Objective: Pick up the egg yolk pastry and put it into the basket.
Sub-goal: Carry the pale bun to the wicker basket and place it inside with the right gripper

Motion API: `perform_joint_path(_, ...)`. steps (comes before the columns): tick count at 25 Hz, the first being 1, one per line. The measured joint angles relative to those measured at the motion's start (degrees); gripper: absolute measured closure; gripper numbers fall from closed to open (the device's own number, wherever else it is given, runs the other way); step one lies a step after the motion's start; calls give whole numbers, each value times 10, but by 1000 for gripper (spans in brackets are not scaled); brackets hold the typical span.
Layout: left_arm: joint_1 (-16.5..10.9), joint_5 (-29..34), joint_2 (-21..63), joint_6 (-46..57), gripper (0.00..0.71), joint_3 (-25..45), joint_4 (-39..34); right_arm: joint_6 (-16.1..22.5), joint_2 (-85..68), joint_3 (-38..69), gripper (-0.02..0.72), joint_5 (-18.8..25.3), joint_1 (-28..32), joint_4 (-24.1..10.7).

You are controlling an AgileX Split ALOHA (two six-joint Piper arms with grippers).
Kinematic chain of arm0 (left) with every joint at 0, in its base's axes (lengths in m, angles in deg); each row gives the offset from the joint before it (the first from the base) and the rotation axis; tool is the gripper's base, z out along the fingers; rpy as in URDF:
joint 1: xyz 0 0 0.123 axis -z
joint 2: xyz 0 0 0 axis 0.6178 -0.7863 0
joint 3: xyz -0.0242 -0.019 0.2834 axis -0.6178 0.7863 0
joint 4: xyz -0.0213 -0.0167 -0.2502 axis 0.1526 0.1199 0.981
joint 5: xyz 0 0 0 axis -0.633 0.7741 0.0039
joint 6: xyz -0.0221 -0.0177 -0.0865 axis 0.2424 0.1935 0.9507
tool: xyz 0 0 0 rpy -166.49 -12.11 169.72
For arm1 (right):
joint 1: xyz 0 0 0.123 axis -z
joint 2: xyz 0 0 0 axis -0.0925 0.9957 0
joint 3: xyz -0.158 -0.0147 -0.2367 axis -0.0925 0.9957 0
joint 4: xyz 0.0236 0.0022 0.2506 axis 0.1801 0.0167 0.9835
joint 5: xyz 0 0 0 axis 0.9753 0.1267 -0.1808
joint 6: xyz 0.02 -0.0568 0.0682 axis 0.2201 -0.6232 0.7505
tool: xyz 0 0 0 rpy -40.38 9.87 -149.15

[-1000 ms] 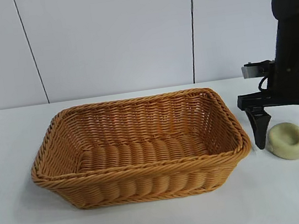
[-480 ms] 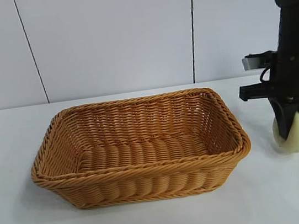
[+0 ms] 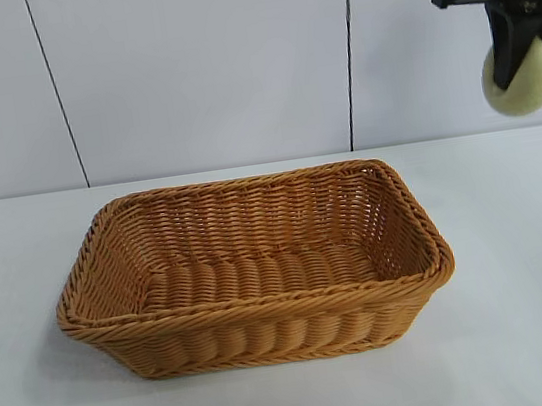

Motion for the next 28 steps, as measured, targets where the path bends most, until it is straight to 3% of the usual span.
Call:
perform_joint_path(14,0,0,0,0,18,0,0,58,3,0,606,-85,-223,4)
perform_joint_path(28,0,0,0,0,18,0,0,77,152,-1,606,-179,-246,6)
